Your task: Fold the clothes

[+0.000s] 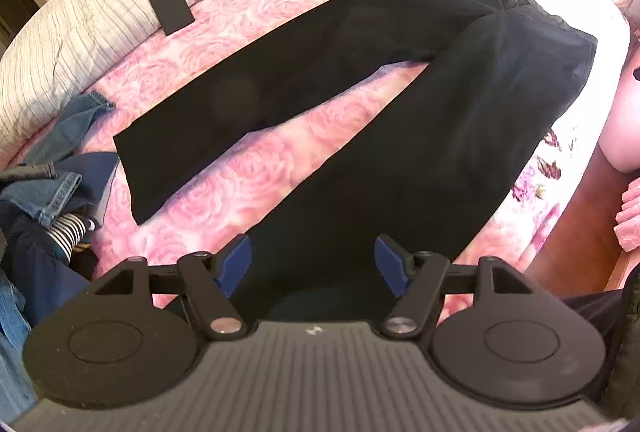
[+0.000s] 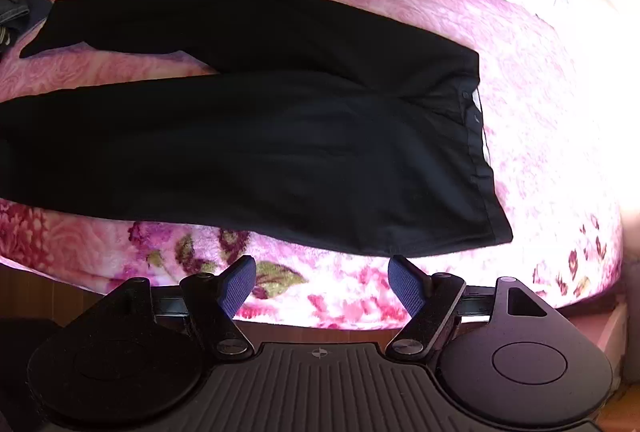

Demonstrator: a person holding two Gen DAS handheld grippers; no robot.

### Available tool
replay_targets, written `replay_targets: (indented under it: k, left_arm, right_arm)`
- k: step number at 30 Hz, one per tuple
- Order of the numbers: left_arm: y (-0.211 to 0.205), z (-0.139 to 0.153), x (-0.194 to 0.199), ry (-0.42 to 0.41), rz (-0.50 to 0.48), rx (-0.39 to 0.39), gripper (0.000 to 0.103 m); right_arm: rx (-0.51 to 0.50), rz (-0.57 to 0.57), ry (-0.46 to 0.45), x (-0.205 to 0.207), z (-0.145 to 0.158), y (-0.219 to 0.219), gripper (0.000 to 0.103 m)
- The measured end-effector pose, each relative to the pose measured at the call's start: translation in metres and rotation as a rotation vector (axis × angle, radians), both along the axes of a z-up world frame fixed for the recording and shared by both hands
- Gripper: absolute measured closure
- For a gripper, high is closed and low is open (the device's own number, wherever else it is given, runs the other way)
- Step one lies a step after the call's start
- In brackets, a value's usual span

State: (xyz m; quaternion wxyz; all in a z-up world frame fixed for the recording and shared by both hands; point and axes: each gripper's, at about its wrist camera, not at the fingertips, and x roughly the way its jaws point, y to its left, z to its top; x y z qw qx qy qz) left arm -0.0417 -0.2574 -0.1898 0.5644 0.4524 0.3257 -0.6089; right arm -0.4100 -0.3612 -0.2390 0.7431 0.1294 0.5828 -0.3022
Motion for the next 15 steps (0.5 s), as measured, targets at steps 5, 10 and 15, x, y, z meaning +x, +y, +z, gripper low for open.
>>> replay_targets:
  k: [5,10,15]
  left_arm:
    - [-0.004,0.003,-0.007,-0.013,0.010,0.007,0.038]
    - [-0.003,0.001,-0.016,-0.031,0.019,0.012,0.037]
    - [0.015,-0.016,-0.043,-0.159,-0.093,-0.010,0.037]
  right_arm:
    - [0.020,0.023,-0.017,0.004,-0.006,-0.013,0.027]
    - [0.033,0.052,-0.017,0.002,-0.014,-0.022,0.027]
    - [0.008,0.119,-0.012,-0.007,-0.027,-0.025,0.027]
